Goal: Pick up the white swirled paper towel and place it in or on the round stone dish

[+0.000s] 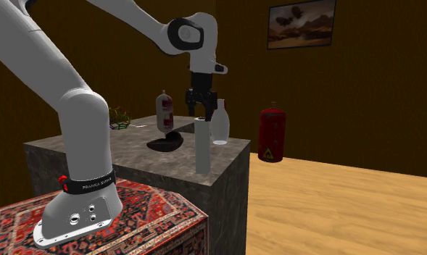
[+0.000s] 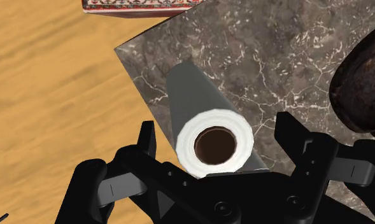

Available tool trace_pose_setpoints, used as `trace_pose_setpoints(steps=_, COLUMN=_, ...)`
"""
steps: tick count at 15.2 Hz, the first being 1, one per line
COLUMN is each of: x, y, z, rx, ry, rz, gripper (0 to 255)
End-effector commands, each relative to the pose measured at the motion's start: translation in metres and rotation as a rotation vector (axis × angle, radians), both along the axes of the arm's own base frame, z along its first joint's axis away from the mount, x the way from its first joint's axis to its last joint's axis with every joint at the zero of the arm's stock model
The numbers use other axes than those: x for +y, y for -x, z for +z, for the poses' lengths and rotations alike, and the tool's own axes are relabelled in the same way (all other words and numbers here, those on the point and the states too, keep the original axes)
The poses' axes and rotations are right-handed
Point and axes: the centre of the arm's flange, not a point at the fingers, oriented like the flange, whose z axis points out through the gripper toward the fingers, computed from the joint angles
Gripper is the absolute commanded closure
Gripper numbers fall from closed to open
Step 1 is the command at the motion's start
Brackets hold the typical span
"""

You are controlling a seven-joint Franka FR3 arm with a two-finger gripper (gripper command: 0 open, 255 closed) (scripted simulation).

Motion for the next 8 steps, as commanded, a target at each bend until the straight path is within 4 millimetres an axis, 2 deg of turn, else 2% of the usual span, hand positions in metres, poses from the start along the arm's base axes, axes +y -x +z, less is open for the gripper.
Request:
trace_pose_setpoints(steps=1, x=0.0, y=0.0, z=-0.011, rx=0.001, ry=0.0, rz=0.0, gripper=0)
trace_pose_setpoints(steps=5, x=0.001, y=0.001, z=-0.03, rx=0.001, ry=0.0, rz=0.0, gripper=0)
trace_pose_setpoints(steps=8, x=0.001, y=0.001, z=-0.03, rx=0.001, ry=0.0, rz=0.0, gripper=0)
